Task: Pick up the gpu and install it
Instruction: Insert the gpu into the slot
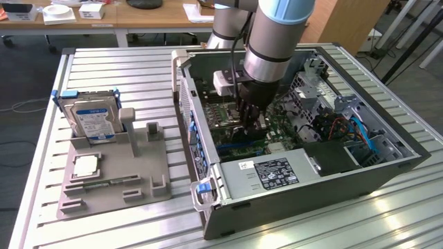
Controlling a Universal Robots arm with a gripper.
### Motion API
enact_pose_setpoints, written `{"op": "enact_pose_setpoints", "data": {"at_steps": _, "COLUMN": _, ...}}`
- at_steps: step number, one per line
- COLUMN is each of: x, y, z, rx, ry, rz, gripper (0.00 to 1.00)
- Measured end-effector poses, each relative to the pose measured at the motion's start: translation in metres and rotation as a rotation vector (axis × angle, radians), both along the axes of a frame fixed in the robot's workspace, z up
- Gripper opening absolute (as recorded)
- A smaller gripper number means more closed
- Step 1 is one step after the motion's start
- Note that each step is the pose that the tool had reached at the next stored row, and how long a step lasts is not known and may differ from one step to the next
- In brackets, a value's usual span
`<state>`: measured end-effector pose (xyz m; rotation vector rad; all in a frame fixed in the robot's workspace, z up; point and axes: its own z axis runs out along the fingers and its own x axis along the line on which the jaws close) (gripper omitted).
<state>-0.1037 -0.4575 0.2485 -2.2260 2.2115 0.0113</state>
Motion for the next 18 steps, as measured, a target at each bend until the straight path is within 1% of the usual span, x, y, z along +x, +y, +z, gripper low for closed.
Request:
{"op": "enact_pose_setpoints", "data": {"at_steps": 12, "x": -0.0002, "y": 0.0006, "z": 0.0, "rx": 0.0003, "ry": 0.0005, "rz": 0.0, "gripper": 0.27}}
{"op": "enact_pose_setpoints", "data": {"at_steps": 14, "x": -0.0001, "y": 0.0006, "z": 0.0, "rx": 0.0008, "ry": 0.0025, "rz": 0.0, "gripper": 0.27}}
{"op": "enact_pose_setpoints", "data": {"at_steps": 16, "x": -0.0002, "y": 0.0005, "z": 0.0, "rx": 0.0014, "ry": 0.0059, "rz": 0.0, "gripper": 0.27}}
{"op": "enact_pose_setpoints", "data": {"at_steps": 18, "x": -0.0002, "y": 0.0005, "z": 0.0, "rx": 0.0038, "ry": 0.0066, "rz": 0.0, "gripper": 0.27}}
